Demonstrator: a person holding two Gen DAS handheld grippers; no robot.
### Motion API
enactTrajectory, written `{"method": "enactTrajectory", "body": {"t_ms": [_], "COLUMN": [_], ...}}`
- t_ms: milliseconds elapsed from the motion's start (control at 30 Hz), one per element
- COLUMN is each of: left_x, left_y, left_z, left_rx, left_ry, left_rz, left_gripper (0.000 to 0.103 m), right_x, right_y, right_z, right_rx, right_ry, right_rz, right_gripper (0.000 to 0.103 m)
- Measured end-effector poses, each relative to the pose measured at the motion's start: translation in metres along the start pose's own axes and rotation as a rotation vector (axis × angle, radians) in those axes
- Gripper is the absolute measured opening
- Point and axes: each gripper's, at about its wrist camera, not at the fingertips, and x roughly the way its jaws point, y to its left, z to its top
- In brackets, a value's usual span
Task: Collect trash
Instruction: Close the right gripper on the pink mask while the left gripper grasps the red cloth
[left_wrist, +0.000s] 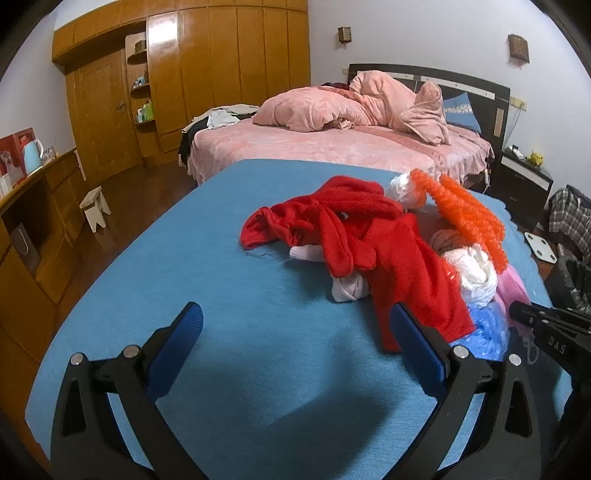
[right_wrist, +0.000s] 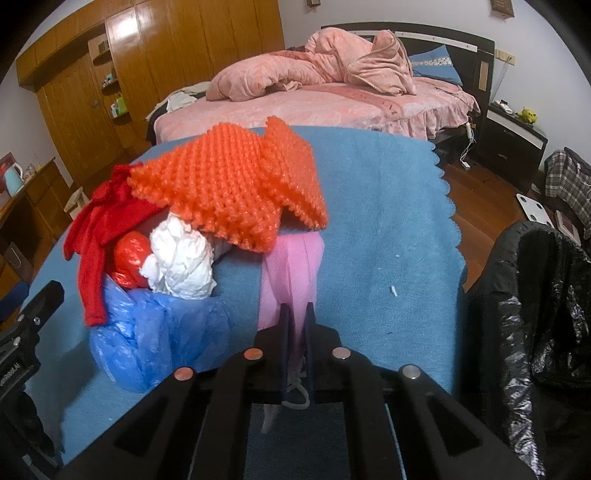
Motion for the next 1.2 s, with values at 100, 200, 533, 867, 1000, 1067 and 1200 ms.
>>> {"method": "enactTrajectory", "body": {"t_ms": [100, 200, 533, 867, 1000, 1067, 1200], "left_x": [-0.006, -0.011, 0.016, 0.024, 0.012, 0.006, -0.016], "left_y": [-0.004, -0.013, -0.045, -0.051, -0.048, -0.046, -0.042], "left_z": [0.004, 0.010, 0.017, 0.012, 0.015, 0.017, 0.021], "left_rx": [0.001, 0.005, 0.029, 0.023, 0.020, 0.020, 0.018], "left_ry": [-0.014, -0.024, 0.064, 0.108, 0.088, 0.077, 0.043], "left_rz": [-0.026, -0.065, -0.191, -0.286, -0.296, -0.302, -0.309], "left_gripper": [0.098, 0.095, 0.059, 0.007, 0.004, 0.004, 0.004], "right_x": [-0.004, -0.007, -0.007, -0.012, -0.019, -0.026, -0.037], "right_y": [-0.001, -0.005, -0.009, -0.017, -0.016, -0.015, -0.013], "right_z": [0.002, 0.005, 0.007, -0.006, -0.007, -0.007, -0.006], "right_rx": [0.007, 0.028, 0.021, 0.035, 0.018, 0.008, -0.002], "right_ry": [-0.005, -0.011, -0.005, 0.022, 0.009, -0.006, -0.021], "right_rz": [0.003, 0.008, 0.011, 0.033, 0.039, 0.042, 0.044], "right_gripper": [0.007, 0.007, 0.007, 0.016, 0.010, 0.010, 0.010]}}
